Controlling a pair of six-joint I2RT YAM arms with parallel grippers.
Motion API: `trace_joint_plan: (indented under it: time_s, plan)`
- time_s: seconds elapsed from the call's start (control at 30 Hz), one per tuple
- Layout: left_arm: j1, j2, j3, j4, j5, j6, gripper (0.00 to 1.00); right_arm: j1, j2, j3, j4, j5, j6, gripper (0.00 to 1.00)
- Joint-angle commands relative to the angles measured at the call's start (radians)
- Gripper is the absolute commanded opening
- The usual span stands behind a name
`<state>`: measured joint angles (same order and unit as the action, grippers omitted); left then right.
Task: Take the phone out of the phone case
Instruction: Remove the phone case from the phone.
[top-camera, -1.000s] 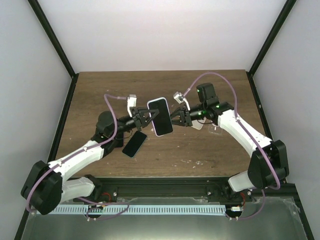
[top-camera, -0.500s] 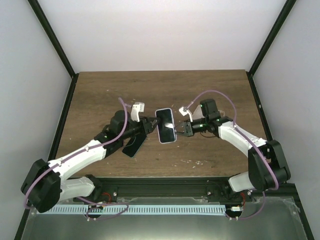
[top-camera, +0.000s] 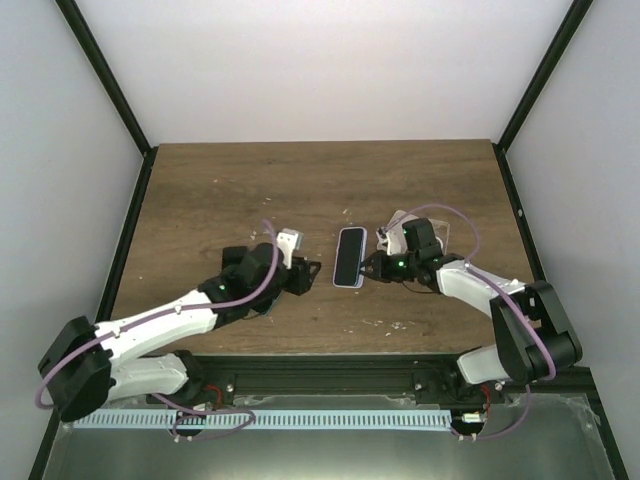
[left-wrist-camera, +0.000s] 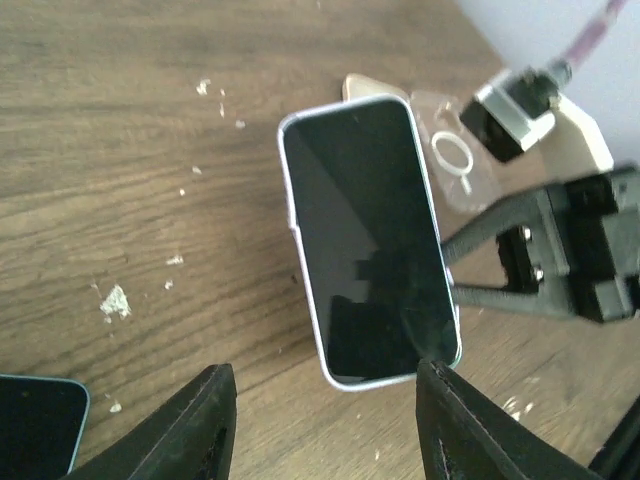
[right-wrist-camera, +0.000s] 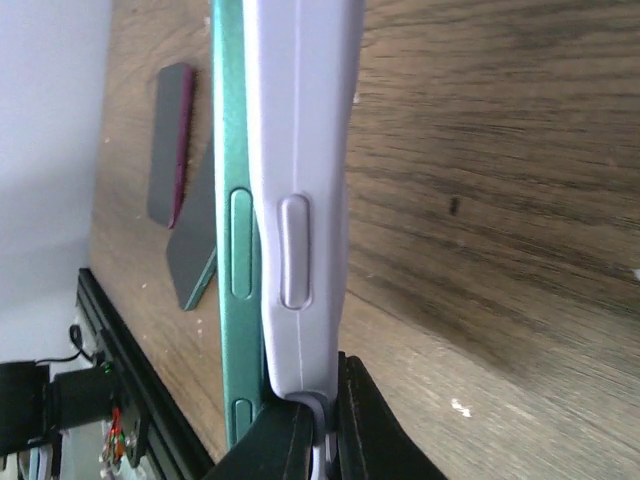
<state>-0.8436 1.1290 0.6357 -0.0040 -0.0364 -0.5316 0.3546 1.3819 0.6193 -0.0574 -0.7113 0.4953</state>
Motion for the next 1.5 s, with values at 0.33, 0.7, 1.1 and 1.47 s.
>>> trace_joint_plan:
  time_s: [0.33, 0.7, 1.1, 1.47]
  plan:
    - [-0.297, 0.373, 0.238, -0.031, -0.284, 0.329, 0.53, -0.005, 0.085, 0.005, 0.045, 0.095, 0.123, 0.01]
    - [-0.356, 0.614, 0.387, -0.105, -0.421, 0.406, 0.43, -0.006, 0.139, 0.025, 0.02, 0.089, 0.131, 0.01]
    - [-0.356, 0.713, 0.41, -0.094, -0.495, 0.423, 0.39, -0.007, 0.156, 0.03, 0.025, 0.064, 0.129, 0.01]
    - [-0.356, 0.764, 0.429, -0.006, -0.572, 0.524, 0.27, -0.009, 0.154, 0.032, 0.021, 0.048, 0.126, 0.01]
